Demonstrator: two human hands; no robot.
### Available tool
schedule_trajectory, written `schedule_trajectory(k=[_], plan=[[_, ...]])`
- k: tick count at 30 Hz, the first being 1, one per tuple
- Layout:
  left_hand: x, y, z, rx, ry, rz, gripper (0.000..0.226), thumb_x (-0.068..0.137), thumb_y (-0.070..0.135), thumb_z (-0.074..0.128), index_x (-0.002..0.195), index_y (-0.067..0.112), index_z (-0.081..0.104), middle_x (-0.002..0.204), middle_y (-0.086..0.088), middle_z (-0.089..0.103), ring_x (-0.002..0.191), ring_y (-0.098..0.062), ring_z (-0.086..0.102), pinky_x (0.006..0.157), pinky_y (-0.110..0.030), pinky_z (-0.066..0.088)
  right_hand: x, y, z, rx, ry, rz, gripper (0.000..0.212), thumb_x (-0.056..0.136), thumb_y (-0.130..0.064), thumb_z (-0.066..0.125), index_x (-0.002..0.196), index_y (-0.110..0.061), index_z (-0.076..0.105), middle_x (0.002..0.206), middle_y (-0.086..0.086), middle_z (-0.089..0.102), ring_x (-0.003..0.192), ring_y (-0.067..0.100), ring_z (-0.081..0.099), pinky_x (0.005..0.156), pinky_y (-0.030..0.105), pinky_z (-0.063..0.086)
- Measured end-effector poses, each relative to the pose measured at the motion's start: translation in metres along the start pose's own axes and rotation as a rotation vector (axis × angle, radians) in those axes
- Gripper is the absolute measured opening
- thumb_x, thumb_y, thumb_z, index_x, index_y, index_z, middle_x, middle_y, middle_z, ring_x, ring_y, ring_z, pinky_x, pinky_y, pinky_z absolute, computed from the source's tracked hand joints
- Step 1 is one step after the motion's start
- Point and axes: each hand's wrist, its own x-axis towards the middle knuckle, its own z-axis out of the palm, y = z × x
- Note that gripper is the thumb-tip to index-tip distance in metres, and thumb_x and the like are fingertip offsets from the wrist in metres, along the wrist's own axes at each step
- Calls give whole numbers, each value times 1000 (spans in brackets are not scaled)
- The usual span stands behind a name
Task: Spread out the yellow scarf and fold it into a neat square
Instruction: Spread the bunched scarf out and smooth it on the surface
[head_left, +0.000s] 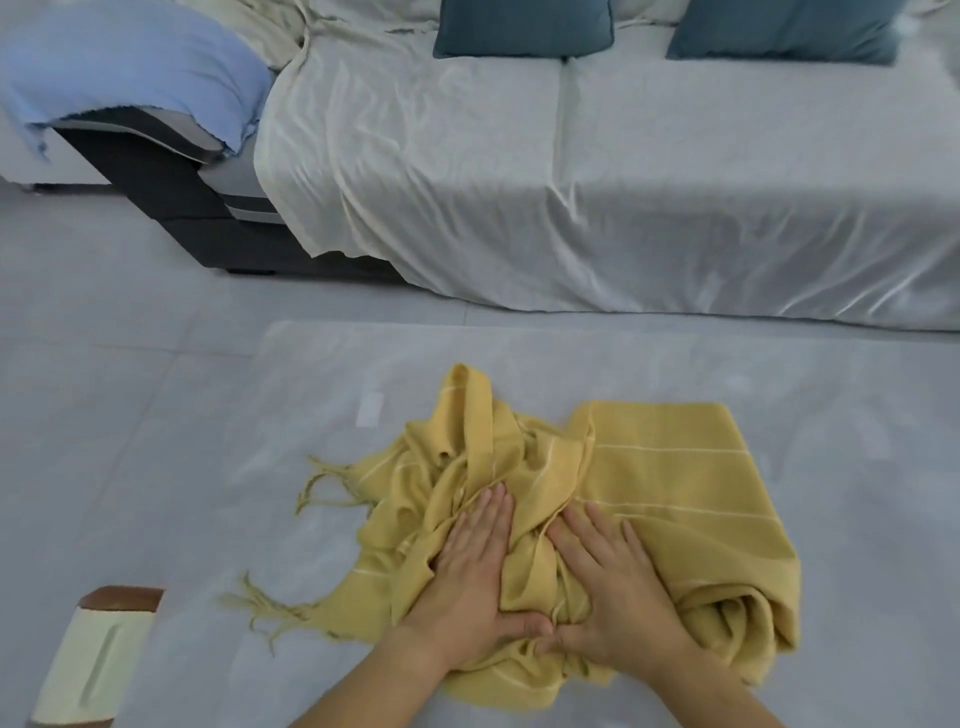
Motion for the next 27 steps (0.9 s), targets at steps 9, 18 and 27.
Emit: schedule_trajectory(k=[9,18,27], plan=[[8,149,87,-58,-62,52,126,56,94,25,142,14,-21,150,0,-31,135,-5,-33,115,-31,-13,-136,112,-11,83,-60,92,115,55,-96,40,148,-35,11,154,-4,23,141,19,11,108,46,9],[16,252,150,-69,-29,62,124,60,90,33,144,13,-17,152,1,-27,138,-7,-28,115,-33,-12,-221,197,-21,118,-40,117,104,60,-92,41,144,-48,-3,154,-6,19,142,15,3,112,40,2],[23,275,166,-1,13,45,122,63,87,37,145,13,-15,152,1,-27,137,-5,-28,114,-29,-15,-230,225,-15,80,45,48,104,60,-92,39,145,-37,15,153,-3,22,142,17,8,109,53,14]])
